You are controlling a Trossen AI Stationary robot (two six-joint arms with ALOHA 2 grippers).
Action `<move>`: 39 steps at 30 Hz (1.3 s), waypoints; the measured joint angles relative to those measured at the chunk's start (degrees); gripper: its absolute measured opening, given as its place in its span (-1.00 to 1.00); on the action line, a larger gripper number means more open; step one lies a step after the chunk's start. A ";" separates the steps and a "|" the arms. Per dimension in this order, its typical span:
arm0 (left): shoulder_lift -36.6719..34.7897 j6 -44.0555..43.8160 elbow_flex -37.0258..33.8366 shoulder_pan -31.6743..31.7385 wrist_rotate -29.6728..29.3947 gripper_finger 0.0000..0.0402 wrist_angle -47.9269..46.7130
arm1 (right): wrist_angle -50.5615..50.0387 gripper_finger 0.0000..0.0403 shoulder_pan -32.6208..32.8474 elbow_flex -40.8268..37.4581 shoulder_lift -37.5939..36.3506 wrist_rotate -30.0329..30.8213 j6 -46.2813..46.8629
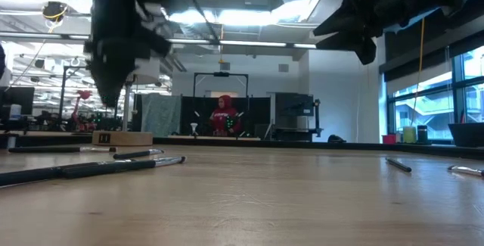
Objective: Pick & Place Makeup Supplies
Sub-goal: Put the makeup brush into the transparent organizer
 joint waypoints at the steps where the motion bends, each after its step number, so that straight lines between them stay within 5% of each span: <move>1: 0.71 0.93 -0.93 0.70 0.87 -0.38 1.37 | -0.61 -0.19 0.00 0.00 -0.02 0.00 -0.16; 10: 5.22 7.39 -4.50 5.58 2.84 -0.40 4.27 | -2.73 -0.19 0.00 -0.02 0.00 0.01 1.22; 27: 5.19 16.05 -12.98 10.97 8.58 -0.73 12.85 | -2.75 -0.19 0.00 -0.01 -0.01 -0.96 1.30; 39: 5.11 12.49 -12.90 11.20 7.81 -0.92 12.74 | -2.77 -0.19 0.00 -0.02 0.00 -0.98 1.36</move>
